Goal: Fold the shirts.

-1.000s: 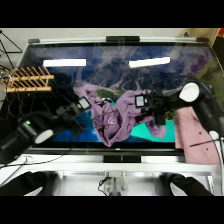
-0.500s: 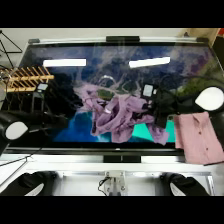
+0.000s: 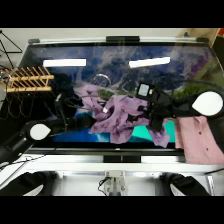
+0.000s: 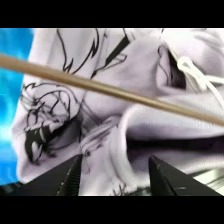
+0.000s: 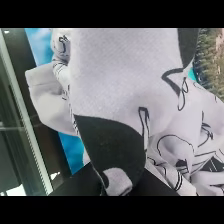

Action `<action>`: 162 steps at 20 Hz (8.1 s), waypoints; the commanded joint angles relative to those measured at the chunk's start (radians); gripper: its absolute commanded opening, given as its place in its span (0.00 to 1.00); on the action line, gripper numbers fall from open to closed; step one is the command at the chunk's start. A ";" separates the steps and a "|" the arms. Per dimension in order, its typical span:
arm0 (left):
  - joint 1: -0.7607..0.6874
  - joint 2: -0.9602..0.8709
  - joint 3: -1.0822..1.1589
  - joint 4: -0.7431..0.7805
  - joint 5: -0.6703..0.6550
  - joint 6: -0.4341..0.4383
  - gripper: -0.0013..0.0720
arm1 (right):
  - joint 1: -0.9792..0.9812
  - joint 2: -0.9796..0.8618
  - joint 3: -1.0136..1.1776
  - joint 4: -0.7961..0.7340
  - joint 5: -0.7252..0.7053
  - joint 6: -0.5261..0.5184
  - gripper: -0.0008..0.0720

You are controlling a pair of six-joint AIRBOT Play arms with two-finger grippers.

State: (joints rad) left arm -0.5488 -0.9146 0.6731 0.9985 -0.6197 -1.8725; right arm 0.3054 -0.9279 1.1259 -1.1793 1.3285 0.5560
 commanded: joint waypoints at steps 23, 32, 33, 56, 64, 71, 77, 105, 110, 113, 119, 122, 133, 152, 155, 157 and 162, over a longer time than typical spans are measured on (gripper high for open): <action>0.537 -0.051 0.111 -0.005 -0.271 0.347 0.09 | 0.010 0.001 0.001 -0.017 0.018 0.062 0.12; 0.536 -0.050 0.253 -0.005 -0.276 0.347 0.09 | 0.014 0.000 0.001 -0.004 0.042 0.052 0.12; 0.536 -0.050 0.267 -0.005 -0.275 0.347 0.09 | 0.014 0.000 0.001 -0.003 0.050 0.052 0.12; 0.078 -0.149 0.811 -0.159 -0.305 0.505 0.09 | 0.014 0.000 0.001 0.109 -0.219 0.084 0.12; 0.079 -0.193 0.806 0.094 -0.452 0.469 0.14 | 0.014 0.000 0.001 0.123 -0.262 0.140 0.12; 0.079 -0.166 0.884 0.270 -0.314 0.554 0.77 | 0.014 0.001 0.001 0.134 -0.257 0.147 0.12; -0.019 -0.218 0.829 0.306 -0.251 0.562 0.77 | 0.014 0.001 0.001 0.135 -0.288 0.147 0.12; 0.054 -0.318 0.951 0.118 0.147 0.311 0.09 | 0.014 0.022 0.001 0.653 -0.776 -0.028 0.27; 0.057 -0.320 0.951 0.119 0.014 0.316 0.10 | 0.014 0.022 0.001 0.768 -0.776 -0.153 0.13; 0.057 -0.317 0.951 0.119 0.016 0.347 0.75 | 0.014 0.022 0.001 0.773 -0.776 -0.153 0.12; 0.063 -0.287 0.991 0.130 0.016 0.451 0.81 | 0.013 0.022 0.001 0.779 -0.817 -0.153 0.12; 0.095 -0.271 1.006 0.130 0.016 0.451 0.81 | 0.013 0.022 0.002 0.779 -0.871 -0.160 0.12; 0.143 -0.235 1.006 0.130 0.010 0.451 0.77 | -0.081 0.022 0.192 0.518 -1.282 -0.196 0.12; 0.143 -0.235 1.006 0.082 -0.187 0.447 0.77 | -1.238 -0.006 0.379 0.527 -1.336 0.074 0.12; 0.143 -0.235 1.006 0.074 -0.187 0.447 0.77 | -1.303 -0.018 0.380 0.526 -1.359 0.079 0.12; 0.143 -0.235 1.006 0.074 -0.187 0.447 0.77 | -1.341 -0.028 0.380 0.526 -1.373 0.079 0.12; 0.143 -0.235 1.006 0.074 -0.186 0.447 0.77 | -1.411 -0.031 0.383 0.526 -1.405 0.053 0.12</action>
State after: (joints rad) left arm -0.4057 -1.1500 1.6787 1.0740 -0.8047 -1.4254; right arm -1.0611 -0.9558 1.5074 -0.6525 -0.0586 0.6174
